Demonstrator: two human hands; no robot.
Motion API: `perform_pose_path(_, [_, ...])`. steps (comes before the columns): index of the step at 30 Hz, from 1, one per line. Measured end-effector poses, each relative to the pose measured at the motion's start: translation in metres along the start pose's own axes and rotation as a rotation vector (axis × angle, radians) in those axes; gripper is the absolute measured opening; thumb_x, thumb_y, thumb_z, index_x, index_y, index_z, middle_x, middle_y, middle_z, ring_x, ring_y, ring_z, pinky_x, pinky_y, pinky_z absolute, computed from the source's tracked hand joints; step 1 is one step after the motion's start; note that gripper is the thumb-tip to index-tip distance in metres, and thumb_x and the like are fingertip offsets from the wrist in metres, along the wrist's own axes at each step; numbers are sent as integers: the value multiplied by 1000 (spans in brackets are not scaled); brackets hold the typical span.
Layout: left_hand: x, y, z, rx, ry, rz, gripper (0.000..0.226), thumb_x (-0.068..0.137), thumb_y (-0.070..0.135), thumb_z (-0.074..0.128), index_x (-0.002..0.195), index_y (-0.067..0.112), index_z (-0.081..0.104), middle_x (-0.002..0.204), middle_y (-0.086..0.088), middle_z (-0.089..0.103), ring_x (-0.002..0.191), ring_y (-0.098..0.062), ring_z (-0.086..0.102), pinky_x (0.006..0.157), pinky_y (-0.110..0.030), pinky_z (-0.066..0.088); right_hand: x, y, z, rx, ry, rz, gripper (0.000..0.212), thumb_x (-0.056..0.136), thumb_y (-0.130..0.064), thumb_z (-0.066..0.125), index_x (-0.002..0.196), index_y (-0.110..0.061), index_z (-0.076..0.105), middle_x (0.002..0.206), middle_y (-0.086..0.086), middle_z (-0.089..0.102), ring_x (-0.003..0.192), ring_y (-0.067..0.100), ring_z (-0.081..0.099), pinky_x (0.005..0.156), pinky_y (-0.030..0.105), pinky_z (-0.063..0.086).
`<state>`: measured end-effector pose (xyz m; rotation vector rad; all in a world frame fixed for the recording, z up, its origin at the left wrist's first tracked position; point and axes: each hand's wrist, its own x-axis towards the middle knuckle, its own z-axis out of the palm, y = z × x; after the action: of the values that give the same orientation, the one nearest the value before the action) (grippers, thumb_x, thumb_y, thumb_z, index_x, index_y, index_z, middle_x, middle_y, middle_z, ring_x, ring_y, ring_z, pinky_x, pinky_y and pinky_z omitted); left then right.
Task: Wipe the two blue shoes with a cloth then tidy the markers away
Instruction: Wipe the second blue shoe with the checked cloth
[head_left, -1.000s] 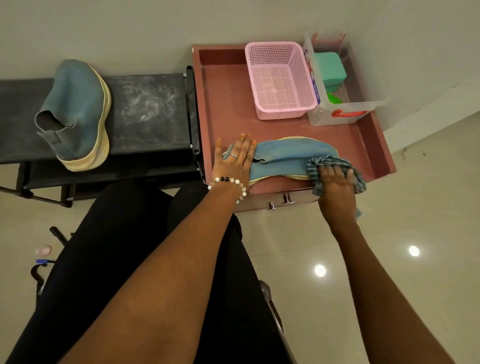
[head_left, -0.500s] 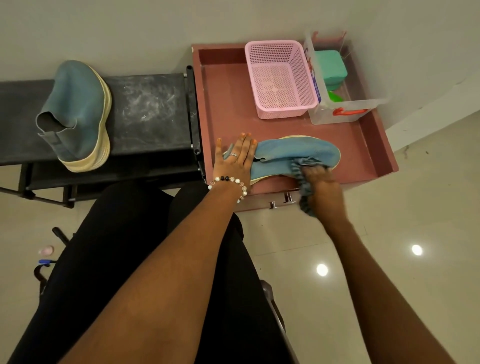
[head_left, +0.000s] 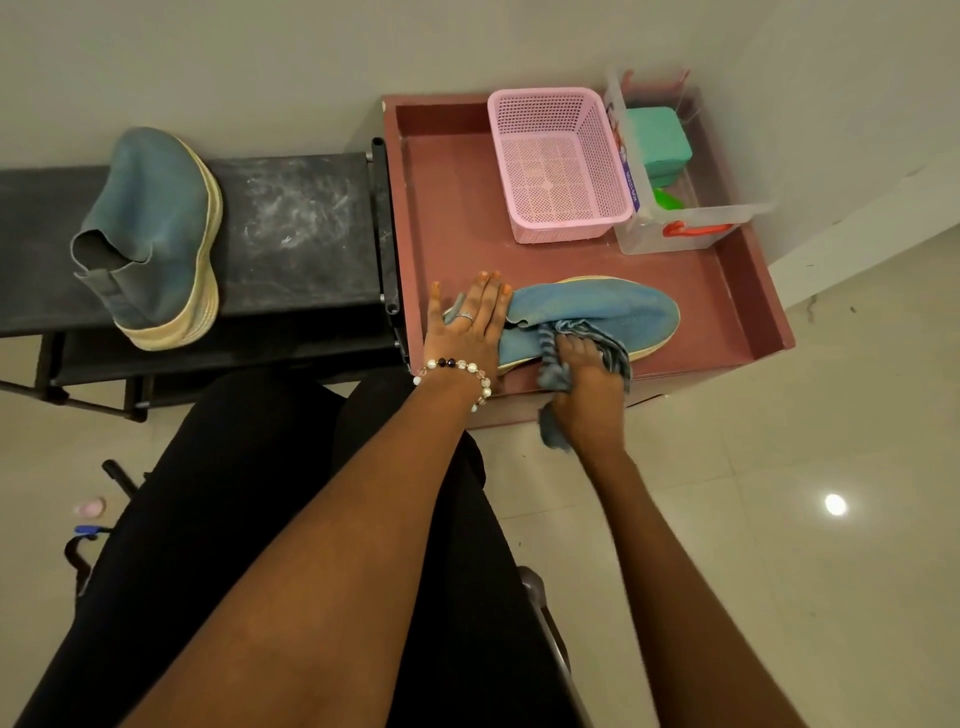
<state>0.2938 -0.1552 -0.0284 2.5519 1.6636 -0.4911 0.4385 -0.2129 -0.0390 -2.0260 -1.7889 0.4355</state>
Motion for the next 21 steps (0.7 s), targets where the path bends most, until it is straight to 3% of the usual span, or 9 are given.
perform_pose_path(4, [1,-1,1,5,-22,14,101,90,55,47,147,7,-22,158,-8,-17,146,-21,-15,111,-63,-3,4,62,-31,-201,17,-247,58,66,-14,32,110,6,64,107,24,65,99,36,62,80,49,54])
perform_pose_path(7, [0,0,0,2,-15,15,96,93,51,44,147,7,-22,158,-8,-17,146,-21,-15,111,-63,-2,20,93,-46,-343,-23,-216,44,67,5,53,109,8,63,104,24,64,100,41,59,94,56,45])
perform_pose_path(9, [0,0,-1,-4,-20,15,94,93,49,43,147,7,-22,158,-8,-18,146,-21,-16,111,-63,-2,23,96,-40,-355,1,-150,50,60,9,53,109,10,61,102,27,62,99,44,59,99,60,38])
perform_pose_path(12, [0,-1,-1,1,-25,10,98,91,53,45,147,7,-22,158,-8,-18,146,-21,-16,112,-64,-1,12,68,-16,-290,102,67,53,63,9,53,115,12,56,115,31,57,111,46,53,99,53,41])
perform_pose_path(14, [0,0,0,2,-20,3,97,92,53,44,147,7,-22,158,-7,-17,146,-21,-15,111,-63,-1,7,33,5,-148,143,237,51,66,7,57,116,12,55,120,31,55,116,44,50,98,50,43])
perform_pose_path(16, [-1,0,-1,3,-8,3,83,98,42,36,147,8,-21,159,-6,-16,146,-20,-15,112,-63,-2,7,-1,20,-3,164,280,46,68,6,54,114,12,56,116,30,57,113,42,51,93,49,46])
perform_pose_path(18, [0,0,-1,-10,18,-4,70,101,29,28,148,9,-20,159,-6,-16,146,-19,-15,112,-62,-1,6,-15,22,22,128,230,49,71,1,50,119,8,56,119,25,57,117,38,51,93,45,46])
perform_pose_path(21, [1,-1,-1,7,-16,0,88,96,46,39,147,8,-22,158,-6,-18,146,-20,-16,111,-62,-2,-1,9,1,4,77,2,58,64,4,52,122,3,58,123,21,60,116,34,55,95,39,46])
